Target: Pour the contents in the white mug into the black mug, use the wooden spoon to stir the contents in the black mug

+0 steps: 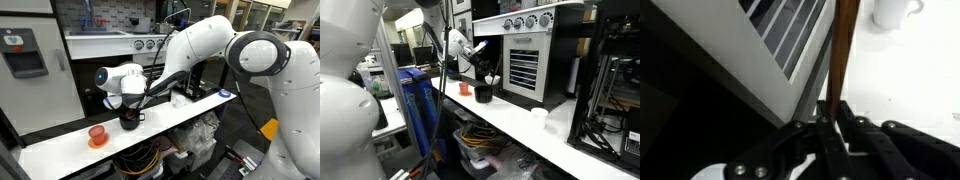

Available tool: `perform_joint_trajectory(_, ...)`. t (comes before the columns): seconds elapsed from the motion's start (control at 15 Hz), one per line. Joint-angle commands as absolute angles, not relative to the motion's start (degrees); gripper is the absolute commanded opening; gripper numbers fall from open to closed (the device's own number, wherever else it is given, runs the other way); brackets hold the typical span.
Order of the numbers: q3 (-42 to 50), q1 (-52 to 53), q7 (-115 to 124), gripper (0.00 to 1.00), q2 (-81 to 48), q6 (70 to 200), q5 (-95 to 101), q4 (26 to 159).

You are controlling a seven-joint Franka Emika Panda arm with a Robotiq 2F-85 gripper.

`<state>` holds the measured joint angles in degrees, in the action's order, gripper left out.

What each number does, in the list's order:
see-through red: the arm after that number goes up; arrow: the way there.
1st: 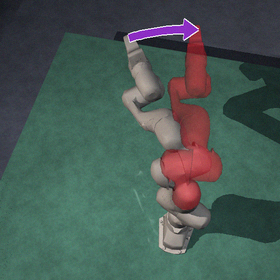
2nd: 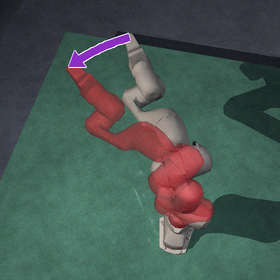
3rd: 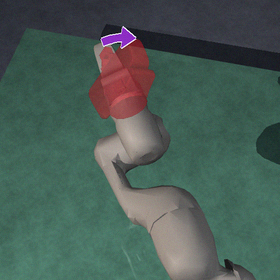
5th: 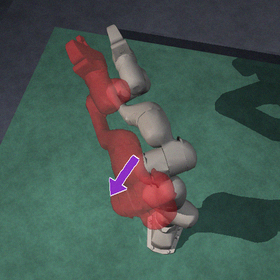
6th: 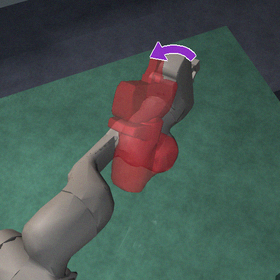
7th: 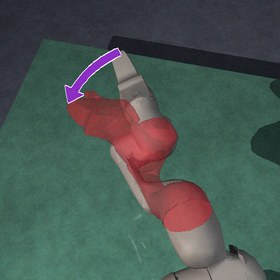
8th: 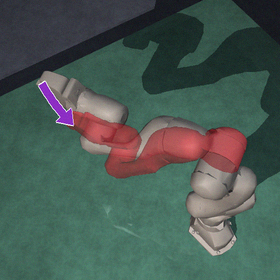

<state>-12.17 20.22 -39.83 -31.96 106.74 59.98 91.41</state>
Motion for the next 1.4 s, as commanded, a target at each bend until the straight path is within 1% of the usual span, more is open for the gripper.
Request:
perform_joint_trajectory(0.0,-13.07,19.67,-42.44,0.04,-30.74,104.10,58.08,89.85)
perform_joint_trajectory(0.6,-13.43,19.40,-47.27,0.04,-29.28,99.65,52.92,83.49)
perform_joint_trajectory(1.33,-13.90,18.67,-50.17,0.04,-25.96,99.93,43.19,80.55)
